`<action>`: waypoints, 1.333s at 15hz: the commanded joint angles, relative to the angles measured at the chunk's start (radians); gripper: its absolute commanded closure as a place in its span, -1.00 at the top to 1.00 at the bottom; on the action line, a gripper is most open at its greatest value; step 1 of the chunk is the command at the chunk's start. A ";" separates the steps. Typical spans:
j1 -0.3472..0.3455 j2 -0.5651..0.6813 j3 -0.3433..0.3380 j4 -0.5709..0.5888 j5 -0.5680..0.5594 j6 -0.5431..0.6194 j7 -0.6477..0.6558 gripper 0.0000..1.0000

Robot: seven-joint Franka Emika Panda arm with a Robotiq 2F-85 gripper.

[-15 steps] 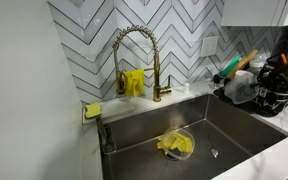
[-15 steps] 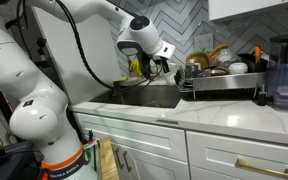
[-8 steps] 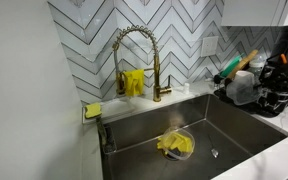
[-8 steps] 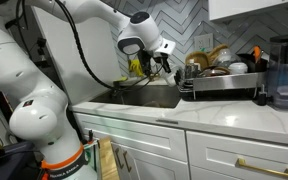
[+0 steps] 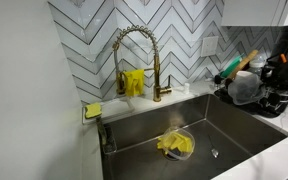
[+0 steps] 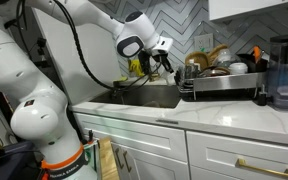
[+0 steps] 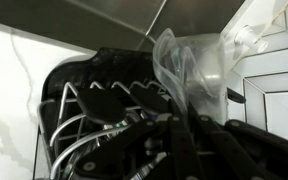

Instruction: Put the bowl on the edge of the dish rack

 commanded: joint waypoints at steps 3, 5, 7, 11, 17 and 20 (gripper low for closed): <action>-0.010 0.024 0.010 -0.064 0.028 0.265 -0.023 -0.96; 0.028 0.032 -0.013 -0.060 0.060 0.343 -0.049 -0.96; 0.040 0.044 -0.019 -0.055 0.063 0.373 -0.043 -0.96; 0.071 0.059 -0.031 -0.051 0.087 0.371 -0.019 -0.96; 0.039 0.053 -0.003 -0.064 0.087 0.335 0.013 -0.96; 0.043 0.045 -0.025 -0.091 -0.014 0.306 0.111 -0.96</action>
